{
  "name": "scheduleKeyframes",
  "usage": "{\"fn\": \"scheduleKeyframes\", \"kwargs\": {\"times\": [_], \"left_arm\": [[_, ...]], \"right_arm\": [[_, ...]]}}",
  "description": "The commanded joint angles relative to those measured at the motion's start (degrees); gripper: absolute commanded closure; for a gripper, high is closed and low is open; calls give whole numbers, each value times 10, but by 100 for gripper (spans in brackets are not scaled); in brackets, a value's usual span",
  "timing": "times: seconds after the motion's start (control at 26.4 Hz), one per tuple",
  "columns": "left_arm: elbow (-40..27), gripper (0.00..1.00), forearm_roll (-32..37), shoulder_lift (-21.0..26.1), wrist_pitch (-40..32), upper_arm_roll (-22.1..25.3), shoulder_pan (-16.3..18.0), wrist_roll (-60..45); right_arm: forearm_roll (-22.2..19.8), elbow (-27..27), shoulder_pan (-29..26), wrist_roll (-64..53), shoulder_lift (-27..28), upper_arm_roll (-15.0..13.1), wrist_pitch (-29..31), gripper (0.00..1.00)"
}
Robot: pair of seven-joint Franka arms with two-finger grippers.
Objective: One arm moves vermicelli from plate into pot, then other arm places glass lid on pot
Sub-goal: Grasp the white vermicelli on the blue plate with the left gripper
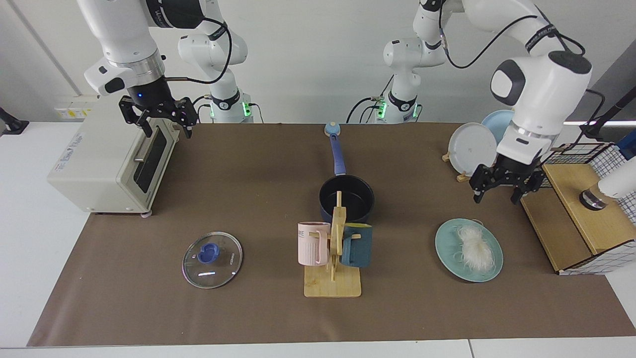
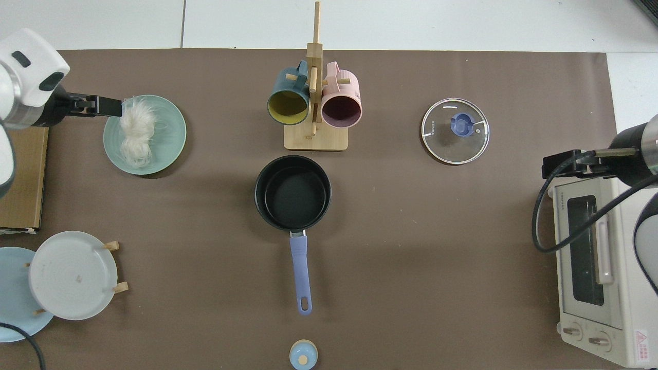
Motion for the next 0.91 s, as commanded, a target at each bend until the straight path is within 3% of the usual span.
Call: {"fn": "scheduleKeyframes", "kwargs": {"times": [0.0,0.3,0.42,0.87], "left_arm": [[32,0,32,77,60,4,7,17],[45,0,53,162,95,6,13,0],[41,0,46,164,97,6,26,-8],[12,0,42,176,133,4,22,-91]], "right_arm": [[8,1,-11,-16,-1,5,-3,0],[7,1,-11,-16,-2,5,-3,0],[7,1,-11,-15,-1,5,-3,0],[7,1,-11,-15,-1,5,-3,0]]}}
